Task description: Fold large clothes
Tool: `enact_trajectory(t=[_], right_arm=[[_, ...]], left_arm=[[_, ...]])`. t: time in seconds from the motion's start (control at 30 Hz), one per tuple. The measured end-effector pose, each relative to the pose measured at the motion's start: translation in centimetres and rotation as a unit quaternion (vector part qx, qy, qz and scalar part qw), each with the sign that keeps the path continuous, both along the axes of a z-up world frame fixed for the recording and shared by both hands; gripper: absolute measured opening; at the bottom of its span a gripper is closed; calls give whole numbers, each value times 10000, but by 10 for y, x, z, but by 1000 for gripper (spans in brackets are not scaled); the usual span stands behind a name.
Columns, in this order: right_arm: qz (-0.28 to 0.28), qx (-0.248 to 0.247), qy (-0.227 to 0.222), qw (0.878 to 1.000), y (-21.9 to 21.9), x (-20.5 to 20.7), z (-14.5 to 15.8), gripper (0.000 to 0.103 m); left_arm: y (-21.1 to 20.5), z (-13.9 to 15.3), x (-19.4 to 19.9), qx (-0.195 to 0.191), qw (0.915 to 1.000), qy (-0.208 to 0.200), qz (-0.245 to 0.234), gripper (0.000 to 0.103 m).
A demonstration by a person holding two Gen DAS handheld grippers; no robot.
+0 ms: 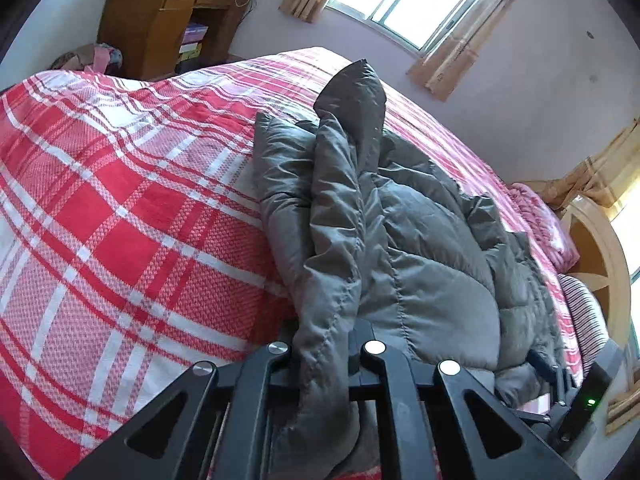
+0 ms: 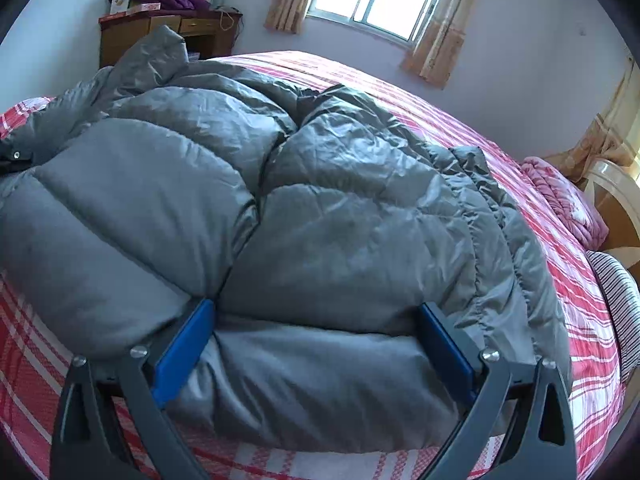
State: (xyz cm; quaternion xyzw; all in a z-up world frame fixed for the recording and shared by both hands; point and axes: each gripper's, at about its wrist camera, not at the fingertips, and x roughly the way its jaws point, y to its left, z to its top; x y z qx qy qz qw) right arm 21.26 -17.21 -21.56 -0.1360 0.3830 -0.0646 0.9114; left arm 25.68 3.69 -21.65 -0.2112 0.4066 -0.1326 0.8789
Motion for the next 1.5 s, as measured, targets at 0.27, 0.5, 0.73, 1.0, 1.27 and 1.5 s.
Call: enact_trajectory(t=[0.27, 0.5, 0.73, 1.0, 1.27, 1.5], right_arm=[[187, 85, -9, 9998, 0, -2, -2, 102], [653, 582, 25, 9962, -13, -2, 23, 101], [-276, 984, -848, 9912, -130, -43, 74, 103], [-2050, 1190, -810, 9681, -281, -77, 41, 103], [-2550, 1479, -668, 9532, -330, -97, 16, 103], [-2616, 1841, -643, 9453, -338, -107, 8, 103]], left_arm=[[28, 16, -25, -549, 9982, -91, 224, 5], [-15, 106, -36, 103, 9961, -879, 8, 5], [-156, 173, -40, 1197, 9746, -1685, -867, 5], [-325, 135, -43, 2584, 9234, -2091, -1921, 5], [-438, 36, -53, 4367, 8375, -2346, -2300, 8], [-447, 61, -82, 4683, 8096, -2800, -2166, 33]])
